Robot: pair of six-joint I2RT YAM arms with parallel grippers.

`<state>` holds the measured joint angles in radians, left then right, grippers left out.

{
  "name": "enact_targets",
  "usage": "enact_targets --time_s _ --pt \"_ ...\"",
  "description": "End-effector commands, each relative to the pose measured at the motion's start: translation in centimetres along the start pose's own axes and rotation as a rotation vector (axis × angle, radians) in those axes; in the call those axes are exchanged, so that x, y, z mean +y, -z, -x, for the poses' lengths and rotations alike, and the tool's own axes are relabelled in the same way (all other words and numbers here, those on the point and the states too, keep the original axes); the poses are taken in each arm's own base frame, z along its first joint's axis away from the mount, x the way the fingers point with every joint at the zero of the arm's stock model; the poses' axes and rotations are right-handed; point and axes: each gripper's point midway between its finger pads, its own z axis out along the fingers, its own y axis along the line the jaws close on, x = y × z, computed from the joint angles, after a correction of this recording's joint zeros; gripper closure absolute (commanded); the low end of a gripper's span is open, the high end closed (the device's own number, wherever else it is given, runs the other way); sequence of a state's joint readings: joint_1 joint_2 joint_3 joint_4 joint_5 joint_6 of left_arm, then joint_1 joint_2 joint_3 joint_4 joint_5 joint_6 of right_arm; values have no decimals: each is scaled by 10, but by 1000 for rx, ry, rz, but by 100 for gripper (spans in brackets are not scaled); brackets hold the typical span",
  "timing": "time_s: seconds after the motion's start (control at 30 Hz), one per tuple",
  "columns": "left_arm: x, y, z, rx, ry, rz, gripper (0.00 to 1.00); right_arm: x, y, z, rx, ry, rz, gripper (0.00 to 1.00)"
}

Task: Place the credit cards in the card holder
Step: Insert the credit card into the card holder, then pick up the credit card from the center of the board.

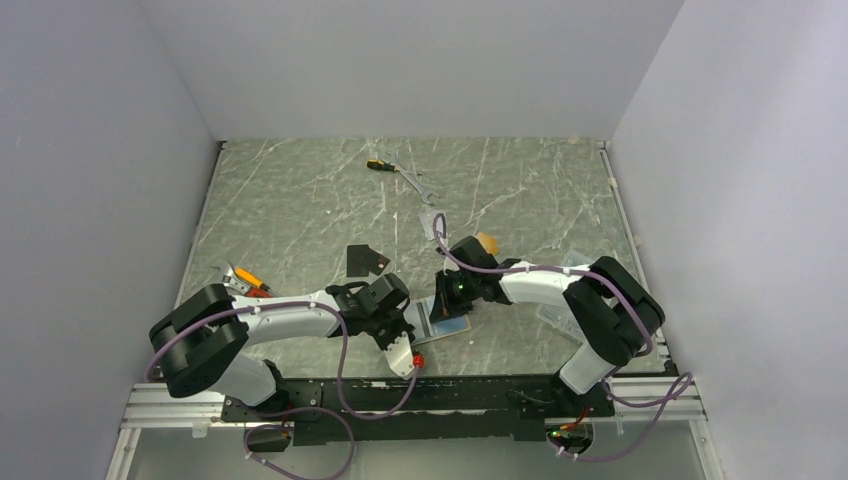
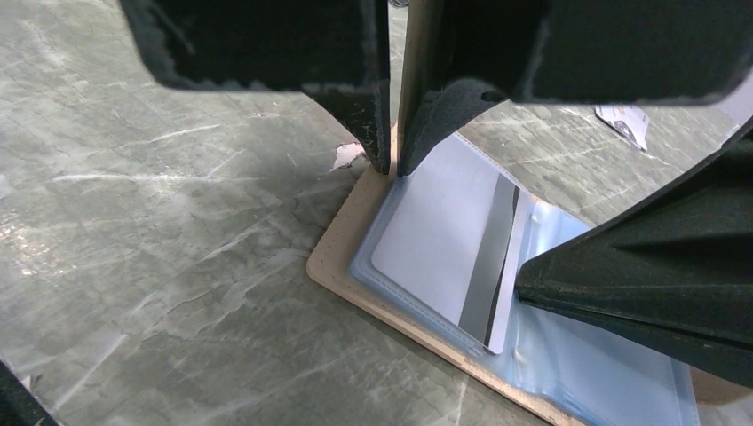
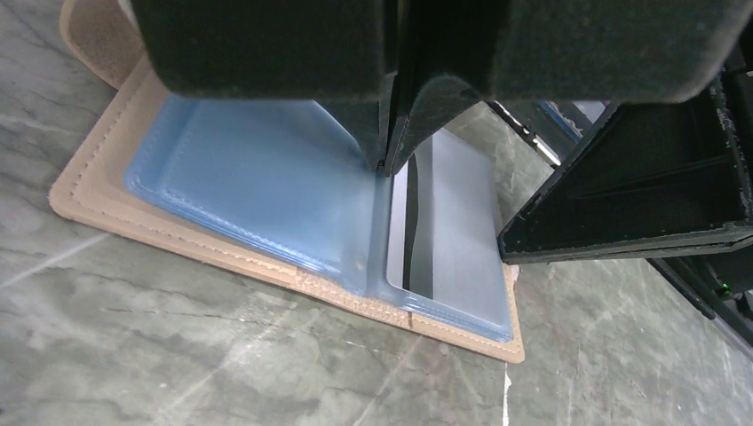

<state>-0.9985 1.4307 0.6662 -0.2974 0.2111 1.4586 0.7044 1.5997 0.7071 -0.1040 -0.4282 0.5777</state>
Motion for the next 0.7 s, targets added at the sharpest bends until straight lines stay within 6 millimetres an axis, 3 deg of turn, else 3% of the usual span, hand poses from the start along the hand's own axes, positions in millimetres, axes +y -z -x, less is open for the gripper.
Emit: enact_targets --time_s 0.0,0.13,0.43,0.57,0.67 --pt "-2 -4 2 -10 -27 -5 87 17 -6 11 -22 41 16 100" --pt "-5 -4 2 -10 -31 -5 87 28 -8 11 -11 77 13 100" --pt "-2 7 1 4 -31 -12 84 28 5 11 -14 88 -10 100" --pt "4 22 -4 36 46 -9 80 20 34 36 -94 62 -28 82" --pt "10 36 -13 66 151 -14 78 7 66 66 -192 7 -28 66"
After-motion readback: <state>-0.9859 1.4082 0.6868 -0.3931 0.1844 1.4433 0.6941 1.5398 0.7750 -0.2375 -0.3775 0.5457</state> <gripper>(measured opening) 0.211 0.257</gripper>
